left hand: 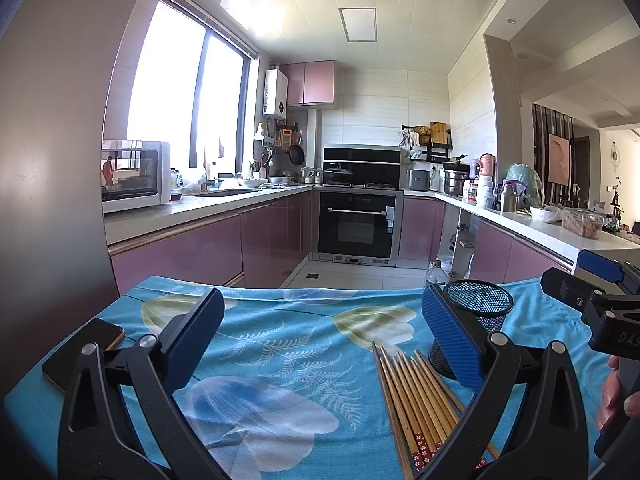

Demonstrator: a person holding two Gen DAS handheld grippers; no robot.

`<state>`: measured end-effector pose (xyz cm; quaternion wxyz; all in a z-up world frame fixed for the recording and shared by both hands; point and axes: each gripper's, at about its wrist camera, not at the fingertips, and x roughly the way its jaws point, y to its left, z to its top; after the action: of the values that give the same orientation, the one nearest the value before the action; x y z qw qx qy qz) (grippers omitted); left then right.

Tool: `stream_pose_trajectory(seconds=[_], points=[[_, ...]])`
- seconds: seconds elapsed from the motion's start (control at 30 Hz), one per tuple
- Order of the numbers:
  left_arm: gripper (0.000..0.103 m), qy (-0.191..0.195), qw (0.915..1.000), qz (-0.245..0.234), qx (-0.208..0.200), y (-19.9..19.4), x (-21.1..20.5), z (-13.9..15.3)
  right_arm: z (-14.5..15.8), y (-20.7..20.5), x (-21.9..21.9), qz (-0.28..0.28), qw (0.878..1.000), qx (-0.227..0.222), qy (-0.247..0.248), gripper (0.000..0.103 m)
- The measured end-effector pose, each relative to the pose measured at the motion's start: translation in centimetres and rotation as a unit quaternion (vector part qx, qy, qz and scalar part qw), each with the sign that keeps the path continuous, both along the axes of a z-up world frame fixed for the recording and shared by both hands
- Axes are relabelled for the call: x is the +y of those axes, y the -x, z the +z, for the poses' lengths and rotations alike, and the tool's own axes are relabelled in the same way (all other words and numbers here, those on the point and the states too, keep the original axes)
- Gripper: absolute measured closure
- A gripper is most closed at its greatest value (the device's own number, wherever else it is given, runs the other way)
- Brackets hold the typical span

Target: Organize utensils

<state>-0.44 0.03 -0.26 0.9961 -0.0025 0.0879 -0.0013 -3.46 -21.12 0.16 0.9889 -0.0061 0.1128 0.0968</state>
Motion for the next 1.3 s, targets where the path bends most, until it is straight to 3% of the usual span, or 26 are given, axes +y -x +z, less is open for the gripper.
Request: stream_pose_trajectory(seconds=[1.3], points=[[0.006, 0.003, 1.0, -0.004, 0.008, 0.45, -0.17, 0.46, 0.11, -0.13, 0.33, 0.006, 1.0, 0.004, 0.002, 0.007]])
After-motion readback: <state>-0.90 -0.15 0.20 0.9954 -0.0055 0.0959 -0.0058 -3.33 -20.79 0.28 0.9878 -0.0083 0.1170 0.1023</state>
